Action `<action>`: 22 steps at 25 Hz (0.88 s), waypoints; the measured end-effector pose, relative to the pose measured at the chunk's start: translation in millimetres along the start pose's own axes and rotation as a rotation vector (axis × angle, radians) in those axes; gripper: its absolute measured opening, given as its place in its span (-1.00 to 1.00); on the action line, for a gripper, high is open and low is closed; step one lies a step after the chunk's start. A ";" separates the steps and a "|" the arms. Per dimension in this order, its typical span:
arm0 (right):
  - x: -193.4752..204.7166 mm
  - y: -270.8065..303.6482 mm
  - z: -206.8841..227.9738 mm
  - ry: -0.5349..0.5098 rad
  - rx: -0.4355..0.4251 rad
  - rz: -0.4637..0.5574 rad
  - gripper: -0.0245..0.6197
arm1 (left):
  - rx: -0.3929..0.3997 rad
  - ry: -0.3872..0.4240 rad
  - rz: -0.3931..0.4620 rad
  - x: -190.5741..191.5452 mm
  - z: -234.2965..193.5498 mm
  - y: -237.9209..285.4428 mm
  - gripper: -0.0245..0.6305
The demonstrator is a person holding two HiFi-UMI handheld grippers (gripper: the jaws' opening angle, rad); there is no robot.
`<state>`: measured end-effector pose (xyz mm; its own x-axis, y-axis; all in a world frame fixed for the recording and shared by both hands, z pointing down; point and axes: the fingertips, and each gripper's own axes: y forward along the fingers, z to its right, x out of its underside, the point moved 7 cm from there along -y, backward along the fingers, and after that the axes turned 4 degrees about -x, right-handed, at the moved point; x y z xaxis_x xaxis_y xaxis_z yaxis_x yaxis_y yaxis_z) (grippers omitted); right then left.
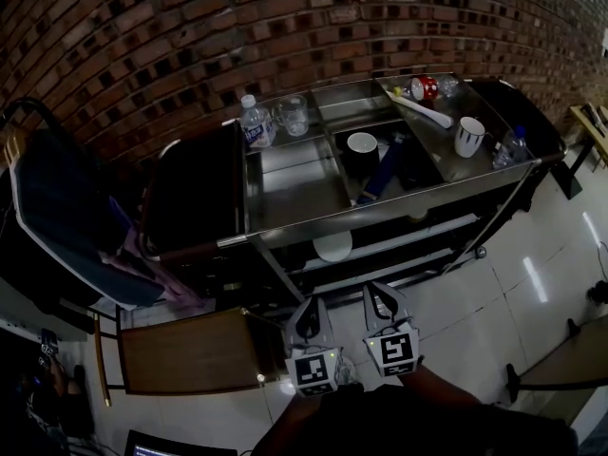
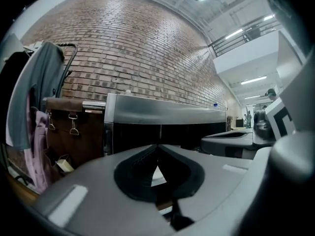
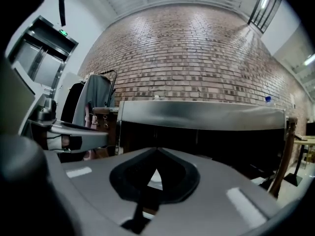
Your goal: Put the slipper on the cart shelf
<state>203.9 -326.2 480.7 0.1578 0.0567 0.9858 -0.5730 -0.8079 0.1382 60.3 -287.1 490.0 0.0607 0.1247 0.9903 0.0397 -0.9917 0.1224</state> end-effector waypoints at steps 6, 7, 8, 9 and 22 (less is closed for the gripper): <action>-5.0 5.9 -4.8 -0.011 -0.001 0.005 -0.92 | 0.015 0.011 0.027 -6.1 -1.5 1.5 -0.87; -5.3 7.2 -5.6 -0.013 0.000 0.006 -0.92 | 0.017 0.012 0.029 -6.6 -2.5 2.2 -0.87; -5.6 8.5 -6.4 -0.017 0.000 0.006 -0.92 | 0.018 0.013 0.032 -7.2 -3.6 3.2 -0.87; -6.1 9.7 -7.1 -0.023 0.000 0.007 -0.92 | 0.019 0.012 0.034 -7.9 -4.7 4.2 -0.87; -12.5 11.9 -10.9 -0.044 -0.011 0.020 -0.92 | 0.012 0.011 0.041 -12.0 -7.2 5.3 -0.87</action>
<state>186.3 -330.1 471.1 0.1813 0.0146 0.9833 -0.5851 -0.8020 0.1197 52.6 -294.1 479.2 0.0519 0.0839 0.9951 0.0493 -0.9955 0.0813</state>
